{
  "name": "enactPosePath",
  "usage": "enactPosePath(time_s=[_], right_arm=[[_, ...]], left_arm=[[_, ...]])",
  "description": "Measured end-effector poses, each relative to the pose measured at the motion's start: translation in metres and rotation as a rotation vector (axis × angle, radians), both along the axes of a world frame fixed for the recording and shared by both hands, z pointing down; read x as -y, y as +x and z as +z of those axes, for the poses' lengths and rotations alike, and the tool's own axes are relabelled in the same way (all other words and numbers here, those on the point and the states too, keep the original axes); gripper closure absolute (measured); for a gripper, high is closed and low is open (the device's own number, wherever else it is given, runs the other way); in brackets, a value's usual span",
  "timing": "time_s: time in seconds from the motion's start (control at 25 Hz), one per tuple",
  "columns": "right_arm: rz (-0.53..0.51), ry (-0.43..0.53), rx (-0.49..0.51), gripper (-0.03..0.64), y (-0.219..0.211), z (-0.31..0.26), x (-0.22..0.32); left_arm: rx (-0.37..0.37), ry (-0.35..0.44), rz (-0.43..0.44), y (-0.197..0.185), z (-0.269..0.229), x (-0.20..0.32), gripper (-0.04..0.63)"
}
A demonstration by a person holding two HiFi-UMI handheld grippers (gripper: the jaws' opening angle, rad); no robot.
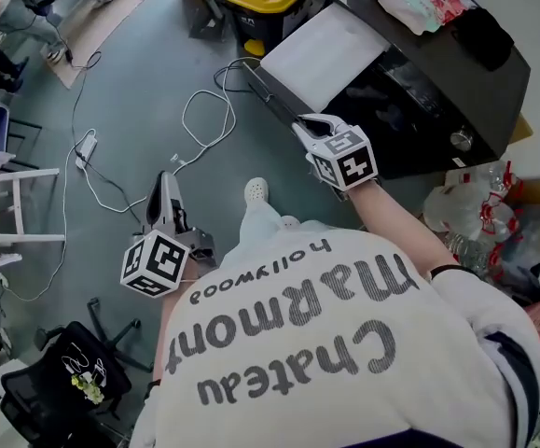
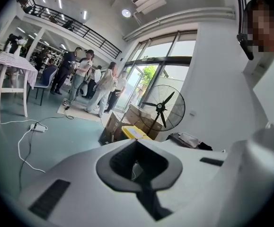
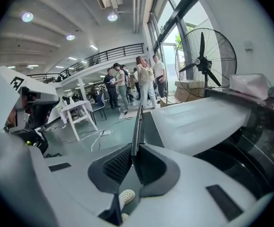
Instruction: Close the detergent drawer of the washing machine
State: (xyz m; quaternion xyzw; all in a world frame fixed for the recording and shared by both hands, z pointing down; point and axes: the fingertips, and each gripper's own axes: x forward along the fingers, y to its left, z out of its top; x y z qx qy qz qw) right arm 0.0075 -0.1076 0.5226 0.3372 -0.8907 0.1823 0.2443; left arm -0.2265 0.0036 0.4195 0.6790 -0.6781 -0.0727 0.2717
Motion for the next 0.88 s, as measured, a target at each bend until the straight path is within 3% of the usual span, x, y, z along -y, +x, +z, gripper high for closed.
enactPosePath(time_s=[0.88], right_arm=[[0.07,-0.008,0.012,0.56,0.02,-0.023,0.0]], left_arm=[[-0.019,0.03,0.084,0.006,-0.01,0.046,0.588]])
